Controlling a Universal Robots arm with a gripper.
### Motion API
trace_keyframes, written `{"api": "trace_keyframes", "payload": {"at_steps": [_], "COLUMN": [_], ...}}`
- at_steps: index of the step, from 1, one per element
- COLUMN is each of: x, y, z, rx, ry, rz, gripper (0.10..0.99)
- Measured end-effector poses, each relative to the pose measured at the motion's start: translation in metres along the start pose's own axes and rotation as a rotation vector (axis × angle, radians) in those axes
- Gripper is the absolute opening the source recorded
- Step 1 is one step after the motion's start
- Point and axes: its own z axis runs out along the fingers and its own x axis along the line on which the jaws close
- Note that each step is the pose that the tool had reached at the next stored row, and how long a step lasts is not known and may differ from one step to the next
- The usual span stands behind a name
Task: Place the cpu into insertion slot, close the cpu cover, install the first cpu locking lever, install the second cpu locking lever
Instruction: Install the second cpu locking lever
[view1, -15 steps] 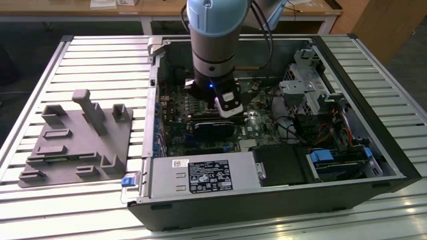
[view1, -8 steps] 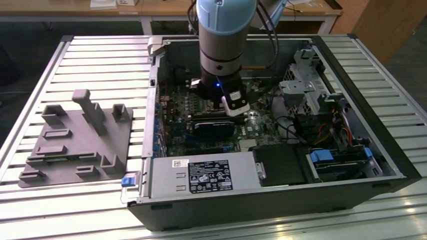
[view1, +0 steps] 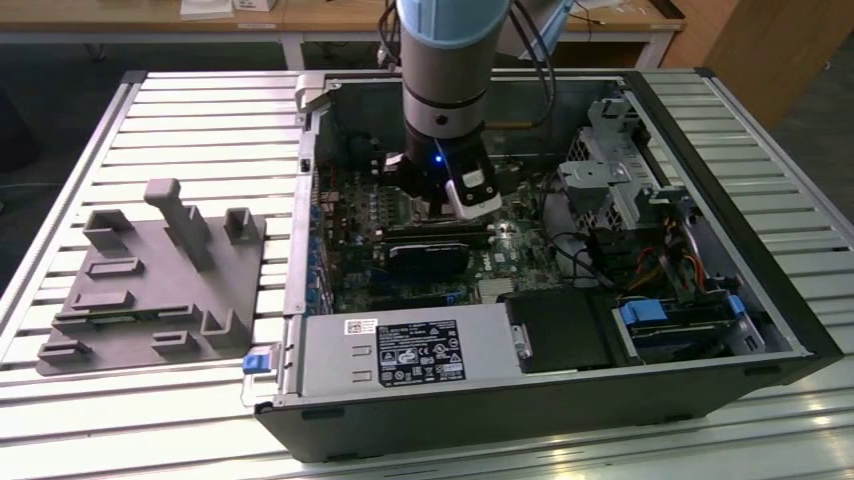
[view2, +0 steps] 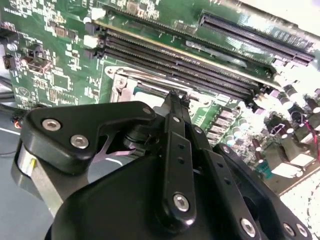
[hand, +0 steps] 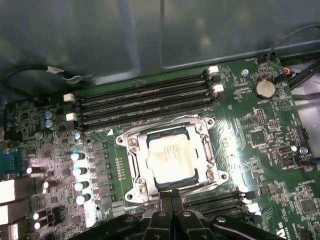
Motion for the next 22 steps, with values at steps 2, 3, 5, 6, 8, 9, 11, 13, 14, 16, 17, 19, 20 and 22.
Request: {"api": "trace_keyframes", "payload": {"at_steps": [2,3,5,6,8,9,11,13,14,16,17,19,20,22], "x": [0.0003,0.0004,0.0005,0.0003,-0.0003,-0.0007,-0.0013,-0.0012,-0.0013,-0.0019,-0.0024,-0.0043,-0.0055,-0.0072], "y": [0.0052,0.0078,0.0129,0.015,0.0181,0.0193,0.0215,0.0231,0.0239,0.0254,0.0262,0.0276,0.0283,0.0289], "z": [0.001,0.0016,0.0027,0.0031,0.0039,0.0042,0.0047,0.0051,0.0053,0.0057,0.0059,0.0063,0.0065,0.0067], "rx": [0.012,0.017,0.025,0.028,0.03,0.03,0.03,0.03,0.03,0.03,0.03,0.03,0.031,0.031], "ry": [-0.0026,-0.0037,-0.0056,-0.0062,-0.0066,-0.0065,-0.0066,-0.0063,-0.0061,-0.0054,-0.005,-0.0037,-0.0029,-0.0017], "rz": [-0.001,-0.001,-0.001,-0.002,-0.002,-0.002,-0.002,-0.002,-0.003,-0.006,-0.007,-0.008,-0.008,-0.007], "gripper": [0.106,0.106,0.106,0.106,0.106,0.106,0.106,0.106,0.106,0.106,0.106,0.106,0.106,0.106]}}
